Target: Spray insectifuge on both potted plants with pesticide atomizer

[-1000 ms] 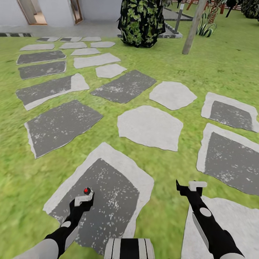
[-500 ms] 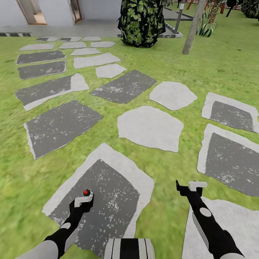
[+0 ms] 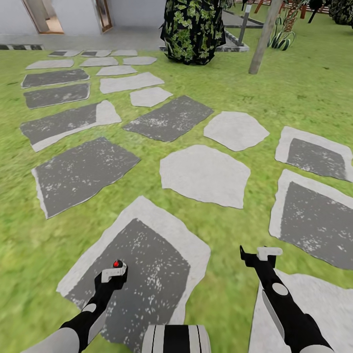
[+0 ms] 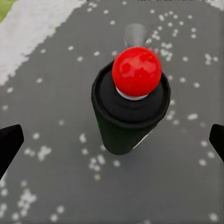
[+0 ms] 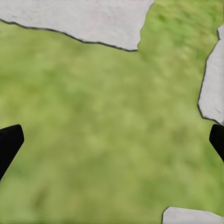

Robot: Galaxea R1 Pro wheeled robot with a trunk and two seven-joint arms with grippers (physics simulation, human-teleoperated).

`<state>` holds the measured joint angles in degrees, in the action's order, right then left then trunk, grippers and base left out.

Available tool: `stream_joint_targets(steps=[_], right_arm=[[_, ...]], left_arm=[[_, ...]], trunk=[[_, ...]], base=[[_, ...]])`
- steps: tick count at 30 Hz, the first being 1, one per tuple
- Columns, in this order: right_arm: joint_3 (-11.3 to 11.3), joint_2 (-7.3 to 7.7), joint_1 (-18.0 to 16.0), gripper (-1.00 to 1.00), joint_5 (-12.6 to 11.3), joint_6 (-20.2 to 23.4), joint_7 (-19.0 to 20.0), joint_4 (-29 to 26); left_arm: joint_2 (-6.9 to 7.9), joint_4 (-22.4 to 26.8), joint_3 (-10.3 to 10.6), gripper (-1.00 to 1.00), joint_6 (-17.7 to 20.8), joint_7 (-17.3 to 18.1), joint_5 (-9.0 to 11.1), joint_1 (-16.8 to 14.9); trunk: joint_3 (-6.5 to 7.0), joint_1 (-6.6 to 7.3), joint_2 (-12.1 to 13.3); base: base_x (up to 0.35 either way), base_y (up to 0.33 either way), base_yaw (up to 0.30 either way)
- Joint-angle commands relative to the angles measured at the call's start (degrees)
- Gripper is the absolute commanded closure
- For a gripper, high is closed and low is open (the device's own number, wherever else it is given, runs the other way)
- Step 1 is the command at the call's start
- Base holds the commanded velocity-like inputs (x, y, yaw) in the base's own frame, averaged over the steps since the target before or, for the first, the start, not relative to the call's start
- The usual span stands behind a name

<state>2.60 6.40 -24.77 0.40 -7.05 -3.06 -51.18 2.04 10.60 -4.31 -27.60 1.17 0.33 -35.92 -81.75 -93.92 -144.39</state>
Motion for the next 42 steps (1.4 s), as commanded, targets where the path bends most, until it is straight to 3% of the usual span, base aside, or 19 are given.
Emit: stream_joint_targets(steps=[1,42], right_arm=[[-0.1,0.01,0.0,-1.0,0.0,-0.2,-0.2,0.0],[-0.1,0.01,0.0,-1.0,0.0,-0.2,-0.2,0.0]], left_arm=[[-0.02,-0.1,-0.3,-1.0,-0.2,0.1,0.0,0.0],[0.12,-0.1,-0.3,-1.0,-0.3,0.1,0.1,0.1]], trunk=[[-0.03,0.01,0.0],[-0.03,0.01,0.0]], base=[[0.096,0.0,0.0],[0.018,0.0,-0.024]])
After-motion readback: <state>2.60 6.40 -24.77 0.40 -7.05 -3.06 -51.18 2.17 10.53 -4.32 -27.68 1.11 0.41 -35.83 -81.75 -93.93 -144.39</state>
